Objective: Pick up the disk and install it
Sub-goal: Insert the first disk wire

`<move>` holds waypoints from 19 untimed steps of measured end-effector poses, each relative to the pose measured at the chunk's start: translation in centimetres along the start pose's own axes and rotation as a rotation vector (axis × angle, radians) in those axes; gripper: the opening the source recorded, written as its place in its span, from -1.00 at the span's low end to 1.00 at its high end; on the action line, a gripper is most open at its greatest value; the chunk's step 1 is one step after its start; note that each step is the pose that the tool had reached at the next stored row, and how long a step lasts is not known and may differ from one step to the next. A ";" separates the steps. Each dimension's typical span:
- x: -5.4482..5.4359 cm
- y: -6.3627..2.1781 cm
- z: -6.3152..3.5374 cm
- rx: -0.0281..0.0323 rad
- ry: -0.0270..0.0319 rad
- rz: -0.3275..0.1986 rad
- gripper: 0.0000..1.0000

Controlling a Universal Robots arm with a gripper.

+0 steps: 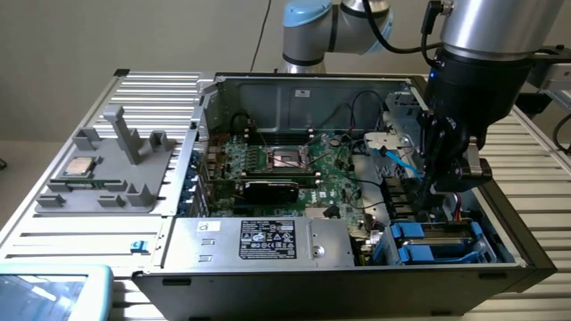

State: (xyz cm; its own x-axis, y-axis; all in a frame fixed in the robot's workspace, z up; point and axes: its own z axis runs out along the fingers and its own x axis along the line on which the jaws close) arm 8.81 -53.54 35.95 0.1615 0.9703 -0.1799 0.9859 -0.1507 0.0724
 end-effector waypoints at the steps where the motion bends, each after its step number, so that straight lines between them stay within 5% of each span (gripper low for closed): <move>1: 0.0 0.08 0.01 0.0077 -0.0011 -0.001 -0.68; 3: 0.0 0.27 0.02 0.0237 0.0001 -0.004 -0.68; 5: 0.0 0.39 0.02 0.0341 0.0125 -0.006 -0.68; 10: 0.1 0.46 0.03 0.0366 0.0151 -0.006 -0.68; 11: 0.1 0.62 0.04 0.0410 0.0147 -0.007 -0.68; 19: 0.0 2.00 0.16 0.1009 0.0112 -0.017 -0.68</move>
State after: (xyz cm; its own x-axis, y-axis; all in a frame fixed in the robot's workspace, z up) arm 10.79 -53.91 35.95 0.1446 0.9749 -0.1693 0.9880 -0.1517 -0.0299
